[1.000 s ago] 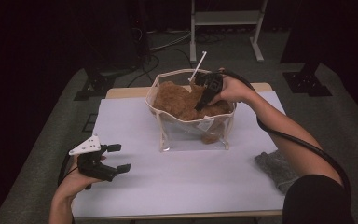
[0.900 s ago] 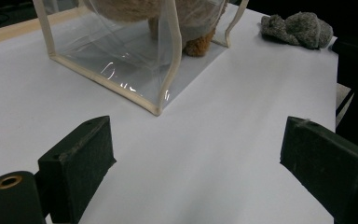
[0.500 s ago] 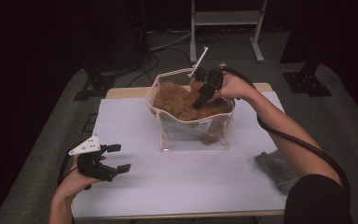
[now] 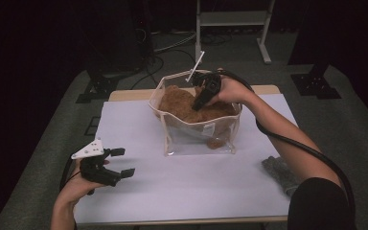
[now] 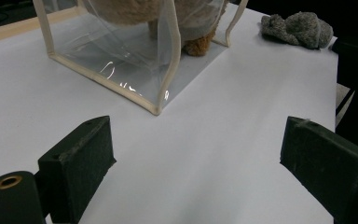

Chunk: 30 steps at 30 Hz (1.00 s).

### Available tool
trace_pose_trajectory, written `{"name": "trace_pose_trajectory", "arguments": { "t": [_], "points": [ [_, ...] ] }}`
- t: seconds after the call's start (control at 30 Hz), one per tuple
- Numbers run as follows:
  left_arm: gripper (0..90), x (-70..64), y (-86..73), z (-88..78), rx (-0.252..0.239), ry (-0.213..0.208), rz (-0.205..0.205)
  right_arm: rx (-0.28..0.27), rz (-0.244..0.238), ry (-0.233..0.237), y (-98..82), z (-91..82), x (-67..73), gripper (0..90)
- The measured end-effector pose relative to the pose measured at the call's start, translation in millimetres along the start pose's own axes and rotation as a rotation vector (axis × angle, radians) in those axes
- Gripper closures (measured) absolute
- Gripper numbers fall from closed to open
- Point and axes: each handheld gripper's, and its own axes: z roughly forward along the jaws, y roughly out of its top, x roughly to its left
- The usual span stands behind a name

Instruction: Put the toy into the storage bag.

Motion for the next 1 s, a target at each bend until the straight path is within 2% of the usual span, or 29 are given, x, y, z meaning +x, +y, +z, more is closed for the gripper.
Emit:
{"name": "trace_pose_trajectory", "arguments": {
  "t": [0.27, 0.47, 0.7, 1.0],
  "points": [
    [8.6, 0.5, -0.5, -1.1, -0.001, 0.004, 0.0, 0.078, 0.014, 0.0, -1.2, 18.4, -0.5, 70.5],
    [8.6, -0.2, -0.8, -2.4, -0.006, 0.007, -0.002, 0.082, 0.028, 0.009, -2.0, 20.4, -2.0, 69.7],
    [8.6, -1.8, 0.1, -1.4, -0.004, 0.003, 0.001, -0.026, 0.024, -0.01, -1.5, -9.3, 1.2, 56.5],
    [8.6, -2.4, 0.1, 2.1, 0.005, 0.002, 0.009, -0.139, 0.059, 0.002, -23.0, -41.5, 3.5, 48.9]
  ]
}}
